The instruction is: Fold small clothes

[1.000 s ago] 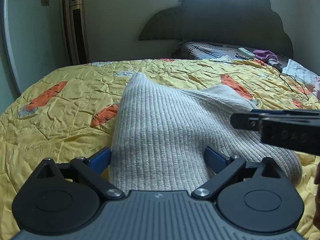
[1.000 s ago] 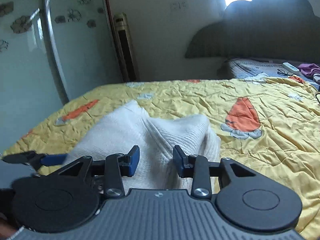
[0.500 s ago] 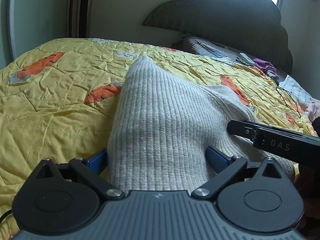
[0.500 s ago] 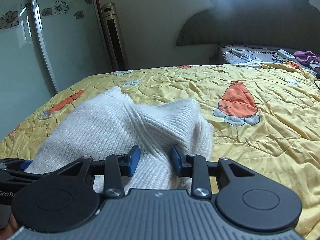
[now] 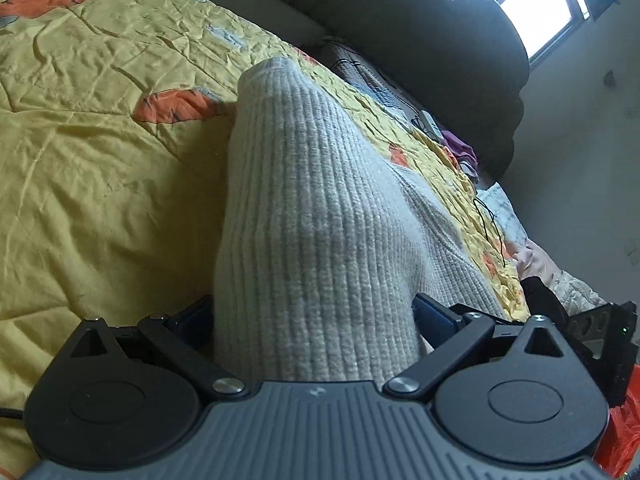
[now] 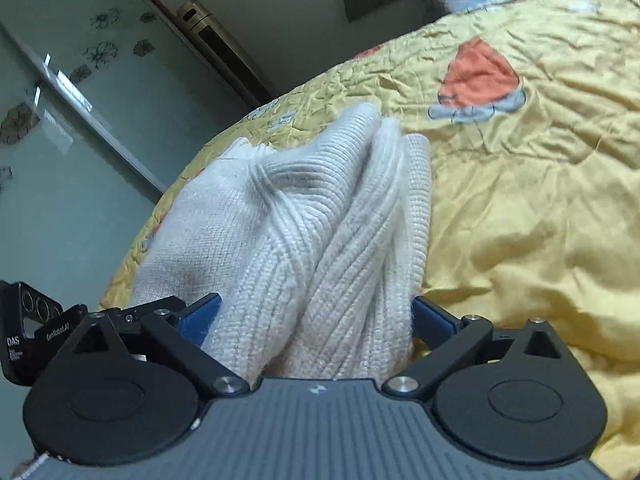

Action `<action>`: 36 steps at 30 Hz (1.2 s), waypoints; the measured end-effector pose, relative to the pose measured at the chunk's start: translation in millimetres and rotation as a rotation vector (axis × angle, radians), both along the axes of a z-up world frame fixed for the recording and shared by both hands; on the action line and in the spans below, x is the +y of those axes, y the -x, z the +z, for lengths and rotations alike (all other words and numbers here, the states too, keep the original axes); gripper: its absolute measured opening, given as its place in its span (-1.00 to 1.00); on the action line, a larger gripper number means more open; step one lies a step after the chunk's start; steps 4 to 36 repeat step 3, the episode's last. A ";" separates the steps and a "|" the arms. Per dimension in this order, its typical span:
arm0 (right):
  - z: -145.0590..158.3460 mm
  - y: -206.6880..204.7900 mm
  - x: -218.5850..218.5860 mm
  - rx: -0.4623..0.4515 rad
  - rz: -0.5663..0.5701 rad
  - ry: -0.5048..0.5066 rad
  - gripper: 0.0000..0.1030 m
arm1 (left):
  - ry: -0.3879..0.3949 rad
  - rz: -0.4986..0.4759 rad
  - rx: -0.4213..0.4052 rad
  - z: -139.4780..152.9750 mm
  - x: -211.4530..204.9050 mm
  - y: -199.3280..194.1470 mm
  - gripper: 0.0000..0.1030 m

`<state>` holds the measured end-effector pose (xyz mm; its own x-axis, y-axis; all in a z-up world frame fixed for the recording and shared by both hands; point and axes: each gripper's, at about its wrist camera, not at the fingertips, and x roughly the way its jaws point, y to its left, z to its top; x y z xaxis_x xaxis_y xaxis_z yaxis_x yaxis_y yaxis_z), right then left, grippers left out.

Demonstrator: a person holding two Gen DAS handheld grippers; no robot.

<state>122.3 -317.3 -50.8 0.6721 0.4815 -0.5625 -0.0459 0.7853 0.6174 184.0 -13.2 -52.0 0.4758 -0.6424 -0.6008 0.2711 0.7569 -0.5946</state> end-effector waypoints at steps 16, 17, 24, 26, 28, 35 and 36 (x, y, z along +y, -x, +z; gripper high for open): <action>-4.6 -6.5 2.3 -0.009 0.003 -0.059 0.78 | -0.011 -0.014 -0.013 0.6 -1.3 -2.1 0.77; -4.6 -6.5 2.3 -0.009 0.003 -0.059 0.78 | -0.011 -0.014 -0.013 0.6 -1.3 -2.1 0.77; -4.6 -6.5 2.3 -0.009 0.003 -0.059 0.78 | -0.011 -0.014 -0.013 0.6 -1.3 -2.1 0.77; -4.6 -6.5 2.3 -0.009 0.003 -0.059 0.78 | -0.011 -0.014 -0.013 0.6 -1.3 -2.1 0.77; -4.6 -6.5 2.3 -0.009 0.003 -0.059 0.78 | -0.011 -0.014 -0.013 0.6 -1.3 -2.1 0.77; -4.6 -6.5 2.3 -0.009 0.003 -0.059 0.78 | -0.011 -0.014 -0.013 0.6 -1.3 -2.1 0.77; -4.6 -6.5 2.3 -0.009 0.003 -0.059 0.78 | -0.011 -0.014 -0.013 0.6 -1.3 -2.1 0.77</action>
